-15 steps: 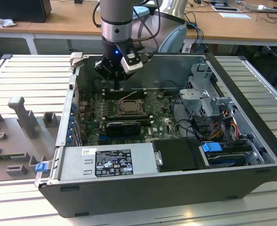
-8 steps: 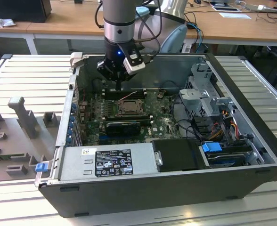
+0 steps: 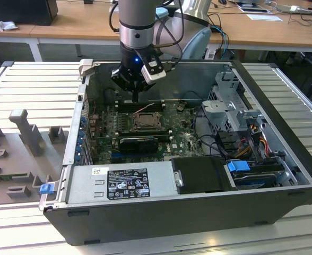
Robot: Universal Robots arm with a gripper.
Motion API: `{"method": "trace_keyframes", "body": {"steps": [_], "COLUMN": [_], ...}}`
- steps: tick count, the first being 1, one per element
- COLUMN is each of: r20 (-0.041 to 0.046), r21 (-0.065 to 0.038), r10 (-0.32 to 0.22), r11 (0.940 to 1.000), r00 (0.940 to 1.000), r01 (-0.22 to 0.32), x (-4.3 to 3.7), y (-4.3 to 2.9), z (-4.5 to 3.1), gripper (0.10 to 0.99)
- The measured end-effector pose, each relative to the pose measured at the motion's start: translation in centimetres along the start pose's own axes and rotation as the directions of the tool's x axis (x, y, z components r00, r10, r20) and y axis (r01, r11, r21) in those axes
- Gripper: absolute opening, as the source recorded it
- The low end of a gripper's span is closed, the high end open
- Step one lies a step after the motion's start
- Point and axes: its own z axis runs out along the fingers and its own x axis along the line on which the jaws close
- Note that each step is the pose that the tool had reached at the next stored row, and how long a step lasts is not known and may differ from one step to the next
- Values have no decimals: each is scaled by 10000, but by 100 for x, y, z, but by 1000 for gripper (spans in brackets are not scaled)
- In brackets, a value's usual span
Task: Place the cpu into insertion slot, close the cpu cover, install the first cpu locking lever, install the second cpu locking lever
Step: 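Install the first cpu locking lever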
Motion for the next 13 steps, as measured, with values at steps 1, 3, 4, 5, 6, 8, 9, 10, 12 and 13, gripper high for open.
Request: {"method": "trace_keyframes", "body": {"steps": [1,3,4,5,6,8,9,10,12,13], "r20": [0,0,0,0,0,0,0,0,0,0], "r21": [0,-1,0,0,0,0,0,-1,-1,-1], "r10": [0,0,0,0,0,0,0,0,0,0], "r11": [10000,10000,10000,10000,10000,10000,10000,10000,10000,10000], "r00": [10000,10000,10000,10000,10000,10000,10000,10000,10000,10000], "r01": [0,0,0,0,0,0,0,0,0,0], "x": [-3,-8,-11,-14,-17,-26,-29,-31,-39,-41], "y": [0,0,0,0,0,1,1,1,1,1], "z": [0,1,1,1,1,2,2,2,3,4], "gripper": [106,106,106,106,106,106,106,106,106,106]}}
